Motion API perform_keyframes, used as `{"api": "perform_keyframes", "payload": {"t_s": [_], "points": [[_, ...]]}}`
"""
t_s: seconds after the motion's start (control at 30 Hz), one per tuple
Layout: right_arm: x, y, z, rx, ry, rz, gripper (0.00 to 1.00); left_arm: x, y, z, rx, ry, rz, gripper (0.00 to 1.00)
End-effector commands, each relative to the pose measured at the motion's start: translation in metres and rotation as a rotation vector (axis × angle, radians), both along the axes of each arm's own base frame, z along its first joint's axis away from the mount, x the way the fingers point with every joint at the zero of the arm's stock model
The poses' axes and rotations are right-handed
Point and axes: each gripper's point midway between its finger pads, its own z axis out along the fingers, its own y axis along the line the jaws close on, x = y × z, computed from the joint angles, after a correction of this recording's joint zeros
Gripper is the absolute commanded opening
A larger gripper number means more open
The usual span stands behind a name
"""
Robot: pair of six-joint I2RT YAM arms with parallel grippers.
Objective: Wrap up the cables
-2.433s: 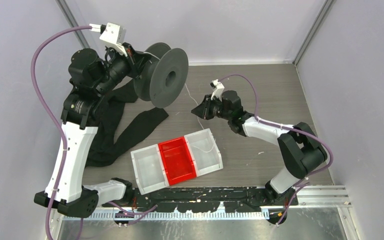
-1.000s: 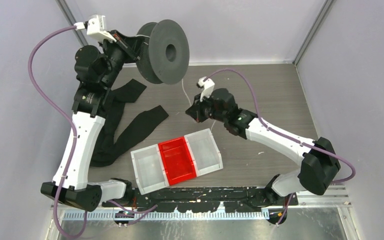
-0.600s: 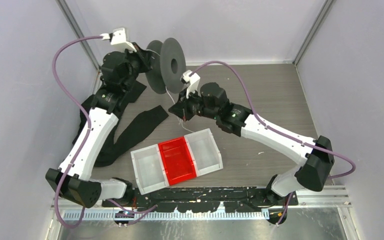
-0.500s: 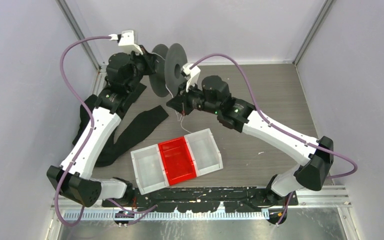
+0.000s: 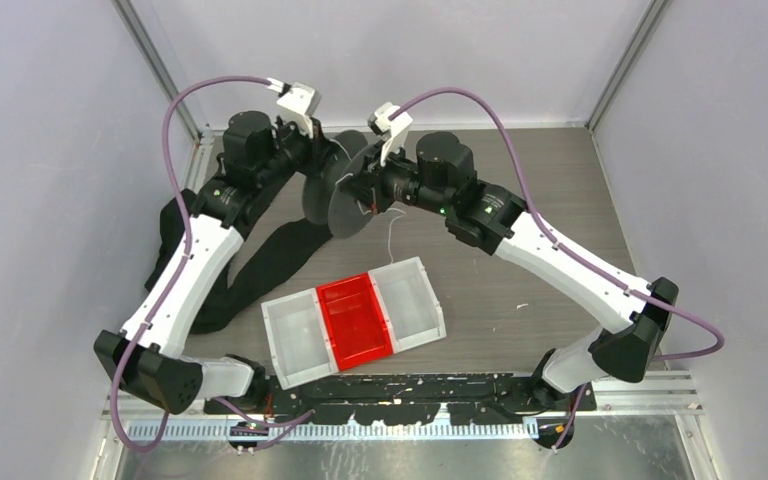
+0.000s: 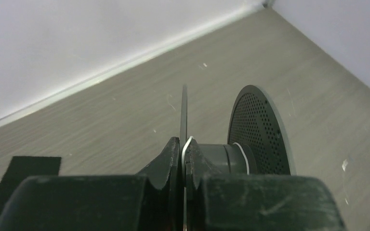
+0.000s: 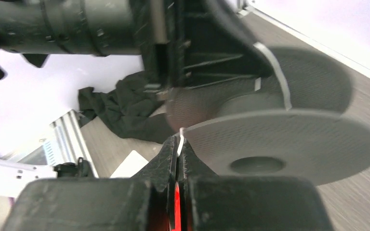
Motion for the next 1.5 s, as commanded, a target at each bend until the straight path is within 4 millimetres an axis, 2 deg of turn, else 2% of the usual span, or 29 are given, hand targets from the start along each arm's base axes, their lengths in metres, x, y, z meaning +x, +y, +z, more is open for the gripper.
{"api": "perform_keyframes", "payload": {"t_s": [0.0, 0.17, 0.3, 0.47, 0.7, 0.9, 0.93, 1.0, 1.1, 1.27, 1.47], "points": [[0.016, -0.029, 0.045, 0.024, -0.121, -0.098, 0.04, -0.034, -0.014, 0.026, 0.082, -0.086, -0.207, 0.0], [0.035, -0.052, 0.043, -0.013, -0.136, -0.198, 0.08, -0.055, -0.02, 0.024, 0.133, -0.085, -0.319, 0.0], [0.056, -0.078, 0.031, -0.046, -0.124, -0.308, 0.17, -0.064, -0.019, 0.036, 0.138, -0.114, -0.336, 0.0], [0.078, -0.1, 0.003, -0.061, -0.057, -0.395, 0.26, -0.072, -0.021, 0.058, 0.104, -0.156, -0.352, 0.0], [0.098, -0.122, -0.041, -0.071, 0.054, -0.469, 0.34, -0.082, -0.018, 0.084, 0.079, -0.202, -0.347, 0.0], [0.095, -0.154, -0.046, -0.042, 0.055, -0.535, 0.6, -0.069, 0.007, 0.115, 0.019, -0.199, -0.153, 0.0], [0.092, -0.156, -0.057, -0.053, 0.055, -0.532, 0.64, -0.067, 0.011, 0.122, 0.009, -0.207, -0.126, 0.0], [0.081, -0.148, -0.063, -0.029, 0.025, -0.452, 0.75, -0.066, 0.016, 0.135, -0.037, -0.201, -0.087, 0.0], [0.064, -0.135, -0.076, 0.018, -0.013, -0.336, 0.83, -0.068, 0.022, 0.156, -0.097, -0.22, -0.036, 0.0], [0.051, -0.116, -0.093, 0.083, -0.042, -0.216, 0.86, -0.074, 0.031, 0.187, -0.169, -0.246, 0.014, 0.0], [0.039, -0.081, -0.101, 0.064, -0.112, -0.096, 0.87, -0.08, 0.031, 0.201, -0.212, -0.259, 0.005, 0.0]]}}
